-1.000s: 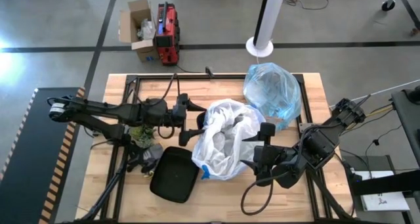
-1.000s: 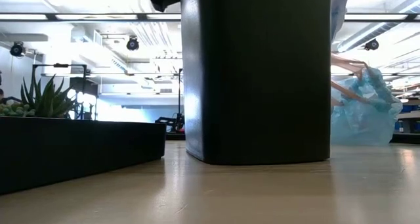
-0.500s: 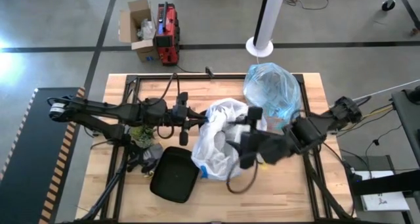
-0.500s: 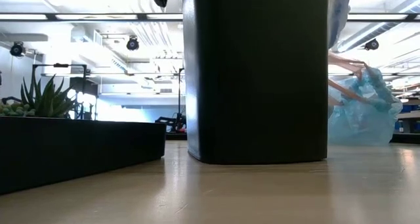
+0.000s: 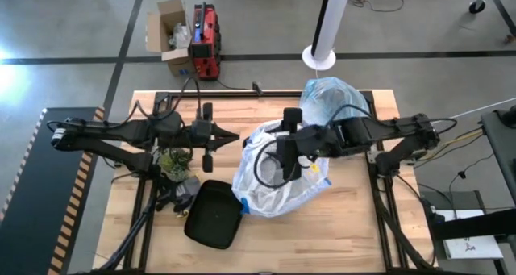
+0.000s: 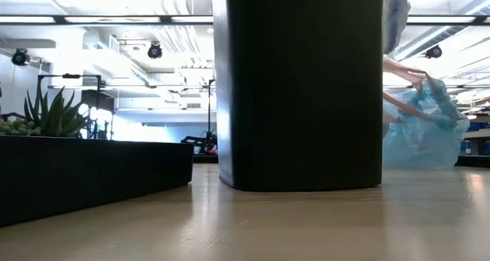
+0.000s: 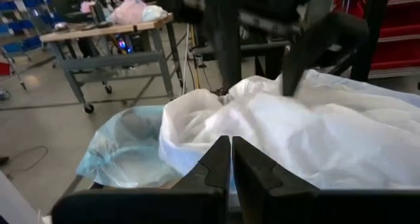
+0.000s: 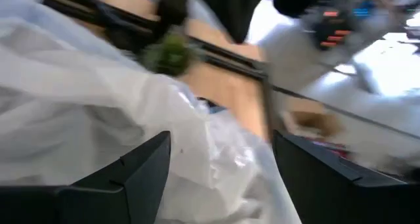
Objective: Place trash/remove bag and relplace
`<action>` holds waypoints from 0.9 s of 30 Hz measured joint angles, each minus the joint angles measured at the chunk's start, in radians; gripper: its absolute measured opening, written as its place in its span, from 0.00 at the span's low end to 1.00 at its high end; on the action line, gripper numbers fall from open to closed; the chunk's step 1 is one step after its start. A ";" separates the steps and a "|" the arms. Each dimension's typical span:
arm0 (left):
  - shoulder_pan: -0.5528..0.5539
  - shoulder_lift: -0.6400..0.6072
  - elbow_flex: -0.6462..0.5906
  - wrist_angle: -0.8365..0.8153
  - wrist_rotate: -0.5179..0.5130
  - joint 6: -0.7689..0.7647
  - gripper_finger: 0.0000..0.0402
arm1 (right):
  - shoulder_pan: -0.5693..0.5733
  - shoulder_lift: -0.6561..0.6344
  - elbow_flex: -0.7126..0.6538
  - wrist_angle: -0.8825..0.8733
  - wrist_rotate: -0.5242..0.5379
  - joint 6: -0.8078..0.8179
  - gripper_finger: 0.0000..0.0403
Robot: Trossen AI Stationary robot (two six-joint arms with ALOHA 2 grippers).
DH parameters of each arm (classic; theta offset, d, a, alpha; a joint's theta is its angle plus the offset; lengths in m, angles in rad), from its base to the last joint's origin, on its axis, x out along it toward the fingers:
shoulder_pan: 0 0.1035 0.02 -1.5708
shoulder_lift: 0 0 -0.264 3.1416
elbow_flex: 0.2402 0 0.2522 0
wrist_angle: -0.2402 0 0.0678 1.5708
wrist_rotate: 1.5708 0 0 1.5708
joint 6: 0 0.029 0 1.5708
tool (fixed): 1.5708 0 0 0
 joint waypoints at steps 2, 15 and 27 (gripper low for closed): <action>0.000 -0.012 0.000 -0.017 0.000 -0.022 0.01 | -0.025 0.006 -0.001 -0.027 -0.123 0.038 0.62; -0.007 -0.005 -0.002 -0.087 -0.004 -0.029 0.24 | -0.057 0.082 -0.002 0.001 -0.036 -0.123 0.33; -0.004 -0.005 -0.002 -0.123 -0.103 -0.023 0.44 | 0.008 0.106 -0.002 0.188 0.108 -0.354 0.03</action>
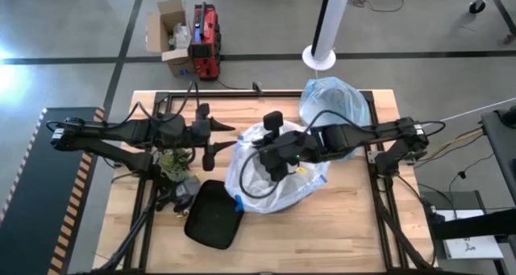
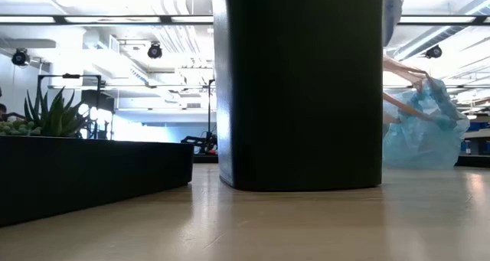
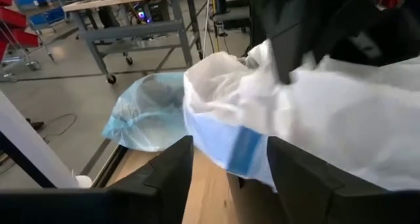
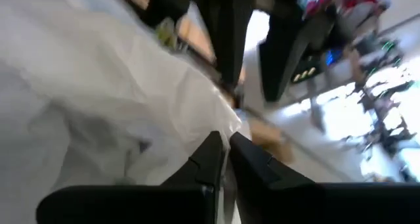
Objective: Place trash/remove bag and relplace
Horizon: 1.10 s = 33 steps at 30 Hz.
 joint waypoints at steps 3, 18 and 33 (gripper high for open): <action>0.000 0.000 0.000 -0.015 0.000 0.000 0.48 | 0.021 0.000 0.000 0.047 0.006 -0.065 0.01; 0.033 -0.019 0.000 -0.075 0.220 0.044 0.57 | 0.022 0.000 -0.008 0.077 0.006 -0.131 0.00; 0.184 0.004 0.000 -0.097 0.507 0.069 0.61 | 0.018 0.026 -0.018 0.116 -0.004 -0.224 0.01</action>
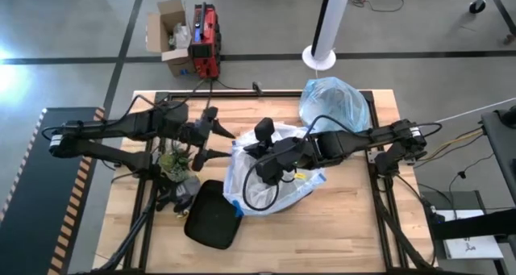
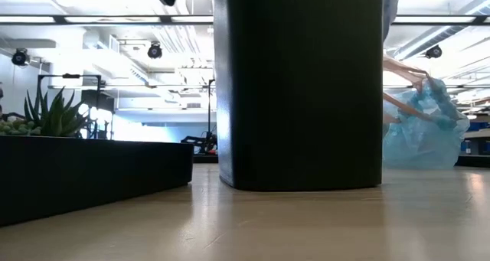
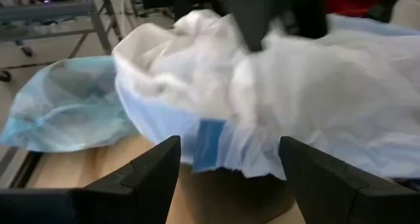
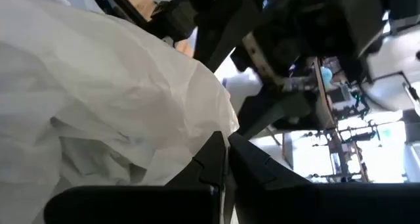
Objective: Place trash/remove bag and relplace
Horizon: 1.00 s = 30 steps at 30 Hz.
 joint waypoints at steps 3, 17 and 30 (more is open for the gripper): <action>0.030 0.029 0.000 0.018 0.000 0.010 0.60 | 0.000 0.000 0.000 0.016 -0.021 -0.004 0.01; 0.056 0.041 0.000 0.062 0.143 0.040 0.52 | -0.012 0.000 0.000 0.012 -0.024 0.000 0.01; 0.056 0.089 0.000 0.099 0.094 0.098 0.36 | -0.018 0.000 0.000 0.011 -0.024 0.015 0.01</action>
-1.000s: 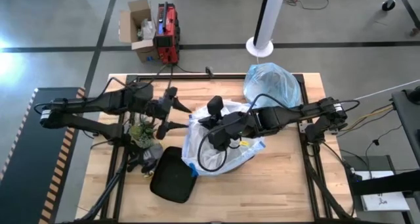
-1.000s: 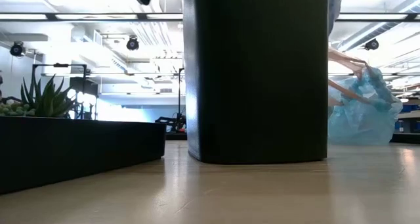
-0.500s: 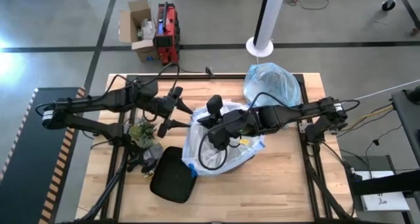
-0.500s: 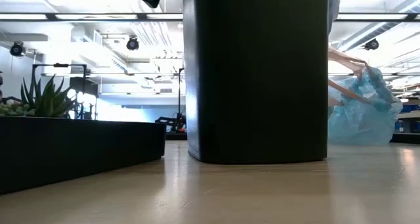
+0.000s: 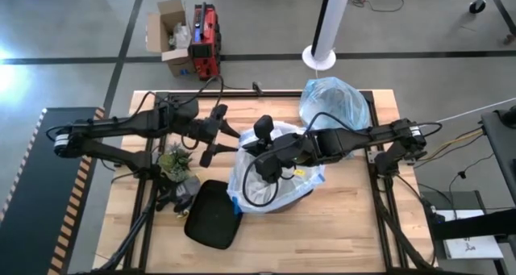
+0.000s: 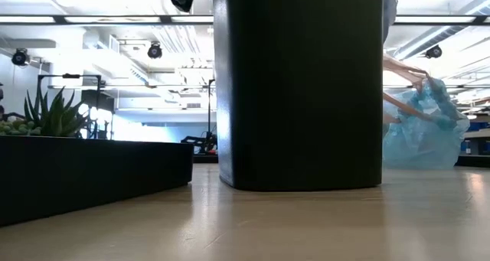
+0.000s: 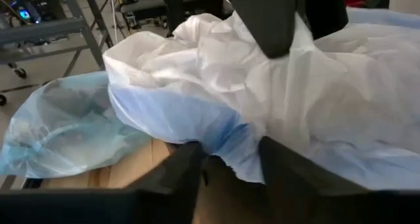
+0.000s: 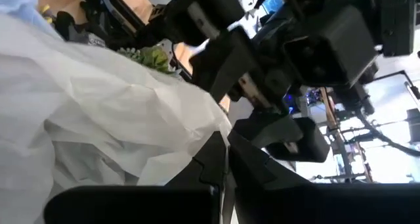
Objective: Place trash/remove bag and relplace
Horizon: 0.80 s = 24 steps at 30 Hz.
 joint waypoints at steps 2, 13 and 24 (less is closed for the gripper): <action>-0.001 0.008 0.000 0.004 0.000 0.010 0.25 | 0.000 0.000 0.000 0.000 0.000 0.000 0.01; -0.001 -0.034 0.000 0.032 -0.047 0.033 0.00 | 0.013 -0.005 0.000 -0.001 0.077 0.046 0.09; 0.003 -0.051 -0.007 -0.006 -0.182 0.045 0.00 | 0.052 -0.078 0.000 -0.270 0.140 0.419 0.45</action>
